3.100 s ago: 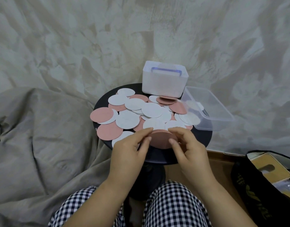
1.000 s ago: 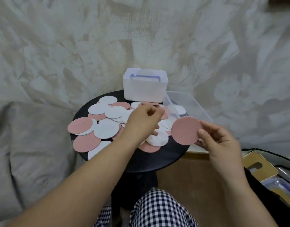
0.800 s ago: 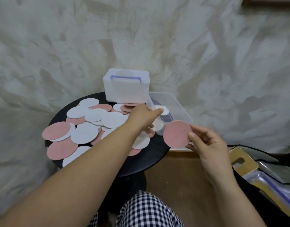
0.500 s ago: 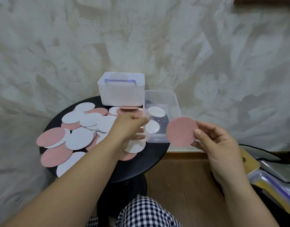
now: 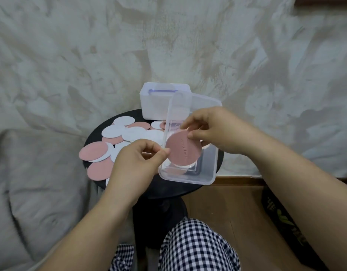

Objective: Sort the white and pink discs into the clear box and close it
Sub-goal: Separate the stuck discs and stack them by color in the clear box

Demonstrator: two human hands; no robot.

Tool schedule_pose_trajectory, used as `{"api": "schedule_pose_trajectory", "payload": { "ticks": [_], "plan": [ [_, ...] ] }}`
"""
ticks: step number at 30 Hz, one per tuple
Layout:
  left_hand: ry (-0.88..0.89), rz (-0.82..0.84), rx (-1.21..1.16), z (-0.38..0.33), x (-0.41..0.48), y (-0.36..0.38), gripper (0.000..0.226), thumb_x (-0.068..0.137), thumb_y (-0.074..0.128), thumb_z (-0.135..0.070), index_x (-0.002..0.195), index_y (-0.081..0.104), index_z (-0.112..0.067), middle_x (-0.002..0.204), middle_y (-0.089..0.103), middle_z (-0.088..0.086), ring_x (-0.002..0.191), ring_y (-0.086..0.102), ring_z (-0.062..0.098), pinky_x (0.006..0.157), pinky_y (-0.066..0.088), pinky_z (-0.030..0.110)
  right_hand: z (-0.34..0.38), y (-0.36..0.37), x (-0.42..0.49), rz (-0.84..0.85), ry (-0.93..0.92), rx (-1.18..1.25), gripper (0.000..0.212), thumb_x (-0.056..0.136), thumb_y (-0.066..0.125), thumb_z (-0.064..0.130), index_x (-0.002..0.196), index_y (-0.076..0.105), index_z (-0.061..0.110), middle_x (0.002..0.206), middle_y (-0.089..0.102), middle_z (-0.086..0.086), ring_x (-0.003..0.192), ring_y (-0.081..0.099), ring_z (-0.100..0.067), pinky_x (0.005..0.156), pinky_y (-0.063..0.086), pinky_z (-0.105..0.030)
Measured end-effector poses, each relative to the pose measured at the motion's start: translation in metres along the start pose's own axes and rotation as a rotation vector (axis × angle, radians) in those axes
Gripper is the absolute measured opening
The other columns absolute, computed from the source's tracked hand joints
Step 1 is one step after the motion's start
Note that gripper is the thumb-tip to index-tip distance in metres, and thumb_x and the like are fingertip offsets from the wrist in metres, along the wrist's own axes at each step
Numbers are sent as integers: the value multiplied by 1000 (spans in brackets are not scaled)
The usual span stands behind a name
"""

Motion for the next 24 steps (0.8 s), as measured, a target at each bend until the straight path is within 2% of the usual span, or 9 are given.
{"api": "schedule_pose_trajectory", "payload": {
  "ticks": [2, 7, 10, 12, 18, 21, 24],
  "plan": [
    [3, 6, -6, 2, -3, -5, 13, 74, 71, -33, 67, 65, -25, 63, 65, -11, 68, 61, 14, 78, 55, 48, 3, 16, 7, 64, 26, -65, 15, 86, 62, 9, 96, 65, 21, 83, 64, 7, 72, 64, -10, 65, 55, -17],
    [-27, 11, -25, 11, -7, -13, 16, 75, 72, -27, 65, 64, -18, 61, 63, -1, 61, 57, 14, 75, 56, 49, 1, 49, 20, 220, 115, -97, 11, 85, 63, 6, 92, 67, 14, 87, 67, -2, 78, 67, -18, 69, 58, -25],
    [-32, 11, -39, 14, -6, -16, 15, 76, 72, -24, 67, 63, -15, 66, 64, 5, 62, 58, 16, 74, 56, 49, 4, 58, 27, 248, 126, -130, 10, 85, 64, 7, 92, 67, 13, 89, 66, -2, 69, 64, -11, 63, 56, -18],
    [-39, 15, -65, 16, -5, -16, 15, 78, 71, -22, 68, 63, -13, 65, 62, 4, 61, 57, 16, 72, 57, 49, 4, 61, 30, 255, 133, -151, 10, 86, 63, 7, 91, 67, 15, 83, 63, 3, 65, 62, -7, 59, 54, -14],
    [-72, 18, -112, 23, -6, -15, 16, 78, 72, -23, 72, 63, -11, 72, 64, 7, 68, 60, 17, 67, 59, 37, -1, 66, 35, 269, 128, -214, 14, 85, 65, 10, 96, 69, 17, 82, 64, 4, 78, 66, -16, 70, 54, -20],
    [-72, 9, -102, 23, -5, -14, 17, 78, 72, -25, 72, 64, -11, 76, 66, 11, 70, 62, 17, 67, 60, 37, -5, 67, 36, 288, 139, -203, 16, 85, 65, 9, 98, 70, 16, 86, 67, 2, 79, 68, -13, 79, 56, -26],
    [-74, 6, -99, 23, -3, -13, 17, 78, 72, -25, 71, 64, -11, 77, 67, 12, 71, 63, 19, 68, 60, 40, -8, 65, 38, 311, 144, -199, 19, 86, 63, 9, 101, 70, 17, 84, 66, 6, 72, 64, -6, 73, 54, -17]
  ]
}}
Point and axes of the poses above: each hand's wrist, its own x-axis towards the middle knuckle, its own y-axis out of the palm, z = x × y, the point moved 10 cm from there along x, towards the middle knuckle
